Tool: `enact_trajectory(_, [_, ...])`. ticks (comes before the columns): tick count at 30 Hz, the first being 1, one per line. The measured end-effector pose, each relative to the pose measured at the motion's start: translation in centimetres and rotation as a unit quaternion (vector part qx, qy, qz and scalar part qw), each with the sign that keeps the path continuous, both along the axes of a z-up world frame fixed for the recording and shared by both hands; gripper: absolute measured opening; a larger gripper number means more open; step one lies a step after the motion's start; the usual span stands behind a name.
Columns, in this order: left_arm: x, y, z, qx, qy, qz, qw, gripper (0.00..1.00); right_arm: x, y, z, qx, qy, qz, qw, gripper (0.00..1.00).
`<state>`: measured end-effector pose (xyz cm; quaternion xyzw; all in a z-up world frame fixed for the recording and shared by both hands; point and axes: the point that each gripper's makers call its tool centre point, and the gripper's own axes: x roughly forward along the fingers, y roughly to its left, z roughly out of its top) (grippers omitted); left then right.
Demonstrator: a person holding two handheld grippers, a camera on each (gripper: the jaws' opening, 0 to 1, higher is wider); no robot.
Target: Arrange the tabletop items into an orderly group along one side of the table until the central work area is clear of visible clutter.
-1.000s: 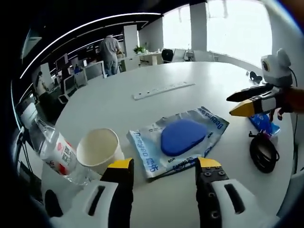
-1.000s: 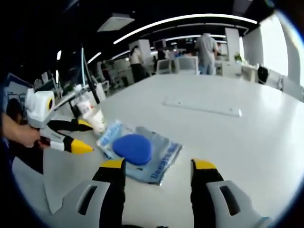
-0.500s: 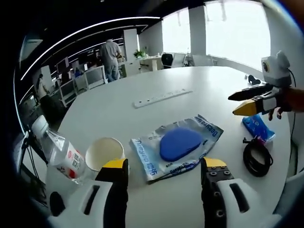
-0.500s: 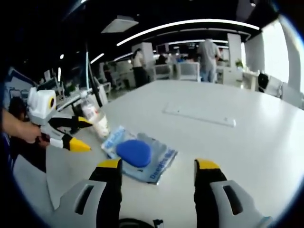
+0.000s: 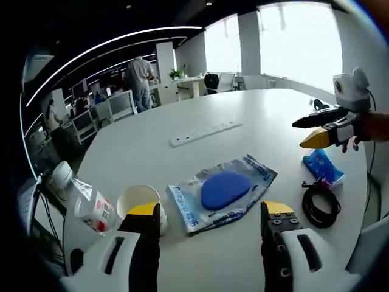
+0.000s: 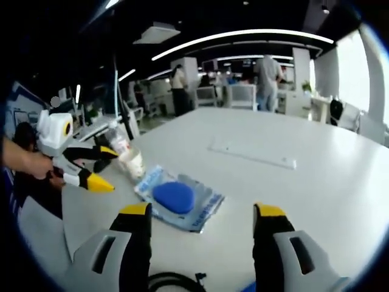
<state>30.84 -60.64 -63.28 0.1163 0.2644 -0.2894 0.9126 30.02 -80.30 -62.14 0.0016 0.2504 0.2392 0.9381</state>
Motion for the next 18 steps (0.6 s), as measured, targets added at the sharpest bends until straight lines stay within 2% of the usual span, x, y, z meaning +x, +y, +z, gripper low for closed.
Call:
enact_trajectory(10, [-1.2,0.0,0.5,-0.001,0.0,-0.006,1.0,0.75,-1.0,-1.5,0.8,-0.002,0.001,-0.025,0.9997,0.62])
enact_trajectory(15, [-1.7,-0.1,0.5,0.005,0.0,-0.01,0.9999,0.84,-1.6,-2.3,0.7,0.005,0.007,-0.042,0.9991,0.61])
enact_trajectory(18, [-1.9,-0.2,0.8,0.003,-0.005,-0.012,0.9999,0.85,-2.1,-2.9,0.6,-0.004,0.007,-0.048,0.9988,0.59])
